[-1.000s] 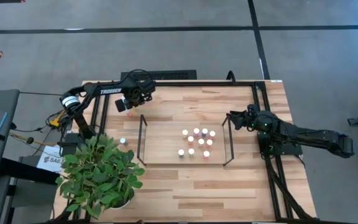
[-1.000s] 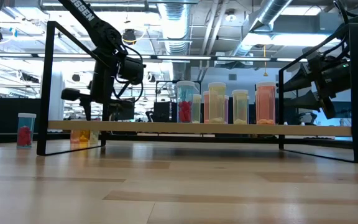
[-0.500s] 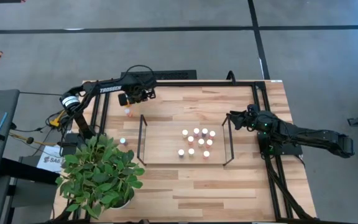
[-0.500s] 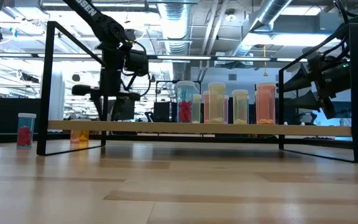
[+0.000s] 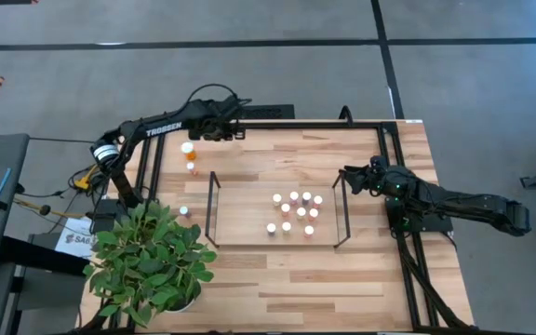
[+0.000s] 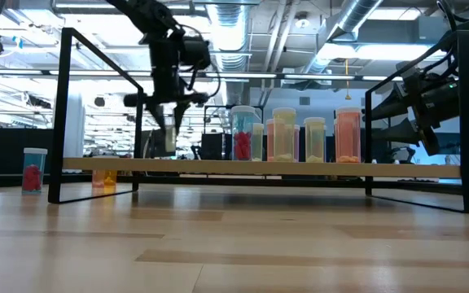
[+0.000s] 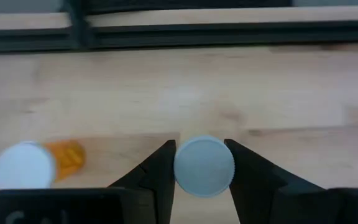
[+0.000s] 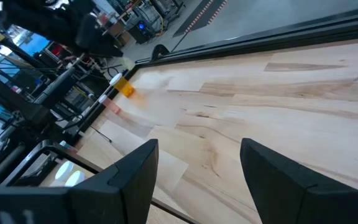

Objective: Pick and place medicine bottles onto shelf by color
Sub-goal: Put the yellow pill bottle on the shelf

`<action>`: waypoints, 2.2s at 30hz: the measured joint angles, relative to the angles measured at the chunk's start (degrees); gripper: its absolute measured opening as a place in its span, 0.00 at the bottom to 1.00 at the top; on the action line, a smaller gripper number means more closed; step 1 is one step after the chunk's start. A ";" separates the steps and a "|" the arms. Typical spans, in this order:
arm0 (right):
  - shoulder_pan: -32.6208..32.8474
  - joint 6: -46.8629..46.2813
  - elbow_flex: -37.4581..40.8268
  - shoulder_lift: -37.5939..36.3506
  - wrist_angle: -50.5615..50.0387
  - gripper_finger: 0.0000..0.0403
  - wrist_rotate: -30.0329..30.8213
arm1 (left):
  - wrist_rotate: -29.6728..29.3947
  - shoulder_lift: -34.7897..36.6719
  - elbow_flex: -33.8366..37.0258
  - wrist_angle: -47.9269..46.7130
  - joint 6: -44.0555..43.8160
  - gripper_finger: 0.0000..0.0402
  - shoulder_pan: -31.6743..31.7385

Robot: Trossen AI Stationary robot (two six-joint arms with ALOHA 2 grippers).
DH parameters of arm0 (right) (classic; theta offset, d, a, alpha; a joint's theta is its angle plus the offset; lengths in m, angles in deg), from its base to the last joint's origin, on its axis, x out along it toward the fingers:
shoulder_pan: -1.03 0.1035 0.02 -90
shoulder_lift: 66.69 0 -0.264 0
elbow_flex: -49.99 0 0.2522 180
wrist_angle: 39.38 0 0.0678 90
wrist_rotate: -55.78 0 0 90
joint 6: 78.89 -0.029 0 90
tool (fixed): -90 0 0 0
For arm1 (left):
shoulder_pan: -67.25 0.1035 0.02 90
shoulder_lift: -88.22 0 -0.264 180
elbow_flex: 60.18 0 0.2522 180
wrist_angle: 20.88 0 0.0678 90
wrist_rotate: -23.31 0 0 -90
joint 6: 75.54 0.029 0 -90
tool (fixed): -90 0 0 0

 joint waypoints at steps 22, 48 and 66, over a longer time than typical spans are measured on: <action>0.00 0.00 0.00 0.02 0.00 0.62 0.00 | -2.73 -0.09 -4.89 7.12 -4.27 0.29 -18.66; -0.01 -0.01 0.00 0.00 0.01 0.62 -0.02 | 1.34 -1.41 -4.90 2.56 5.42 0.29 -29.83; 0.00 -0.01 0.00 1.15 -0.17 0.62 -0.13 | 5.97 -8.70 -6.50 1.94 13.84 0.30 -33.26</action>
